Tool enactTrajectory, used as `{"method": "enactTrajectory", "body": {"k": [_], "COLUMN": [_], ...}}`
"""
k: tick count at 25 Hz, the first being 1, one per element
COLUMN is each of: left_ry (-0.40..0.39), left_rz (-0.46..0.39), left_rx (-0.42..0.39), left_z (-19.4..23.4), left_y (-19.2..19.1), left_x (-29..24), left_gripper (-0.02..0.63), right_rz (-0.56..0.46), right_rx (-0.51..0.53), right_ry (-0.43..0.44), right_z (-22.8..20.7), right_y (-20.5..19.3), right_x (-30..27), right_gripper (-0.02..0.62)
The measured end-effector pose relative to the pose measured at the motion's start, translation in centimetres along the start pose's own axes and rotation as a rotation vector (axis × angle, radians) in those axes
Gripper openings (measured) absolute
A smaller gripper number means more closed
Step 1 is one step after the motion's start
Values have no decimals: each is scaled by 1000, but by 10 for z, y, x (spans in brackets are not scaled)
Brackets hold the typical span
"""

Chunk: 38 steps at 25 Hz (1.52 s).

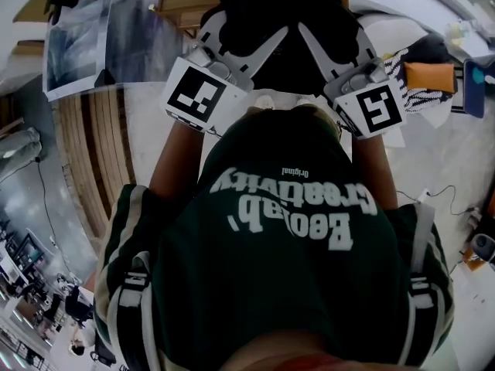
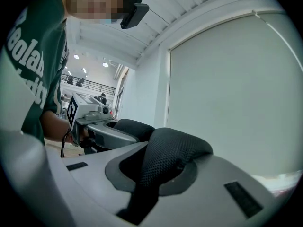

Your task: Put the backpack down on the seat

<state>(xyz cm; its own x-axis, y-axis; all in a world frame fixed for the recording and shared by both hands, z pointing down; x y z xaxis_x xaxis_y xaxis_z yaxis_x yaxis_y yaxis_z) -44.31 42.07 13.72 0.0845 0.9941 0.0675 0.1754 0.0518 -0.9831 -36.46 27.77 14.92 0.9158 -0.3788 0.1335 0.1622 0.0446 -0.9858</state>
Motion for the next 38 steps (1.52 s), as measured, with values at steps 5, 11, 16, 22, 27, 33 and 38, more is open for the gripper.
{"method": "enactTrajectory", "body": {"k": [5, 11, 16, 22, 27, 33, 38], "left_ry": [-58, -117, -167, -243, -336, -456, -563], "left_rz": [0, 0, 3, 9, 8, 0, -12], "left_rx": [-8, -12, -28, 15, 50, 81, 106], "left_z": [-24, -67, -124, -199, -267, -340, -385], "left_y": [2, 13, 22, 20, 12, 5, -1], "left_x": [-27, -83, -137, -211, -278, -354, -416], "left_gripper": [103, 104, 104, 104, 104, 104, 104], "right_rz": [-66, -81, -86, -63, -35, -4, 40], "right_rx": [8, 16, 25, 24, 26, 37, 40], "right_ry": [-63, -123, -171, -251, -351, -474, -590], "right_z": [-12, -44, -74, -110, -139, -169, -195], "right_y": [4, 16, 28, 31, 28, 27, 27], "right_x": [34, 98, 170, 271, 361, 460, 523], "right_gripper": [67, 67, 67, 67, 67, 67, 67]}}
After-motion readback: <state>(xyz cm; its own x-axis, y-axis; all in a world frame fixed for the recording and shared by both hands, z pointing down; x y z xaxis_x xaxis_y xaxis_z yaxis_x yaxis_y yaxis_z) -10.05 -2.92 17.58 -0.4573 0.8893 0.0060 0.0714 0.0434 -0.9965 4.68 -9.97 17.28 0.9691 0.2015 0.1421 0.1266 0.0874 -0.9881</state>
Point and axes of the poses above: the fingertips, and each gripper's own axes: x backward along the fingers, z to its left, y out of its top, the point moved 9 cm from there along x, backward along the fingers, and after that the axes turned 12 degrees about -z, right-handed, at the moved point
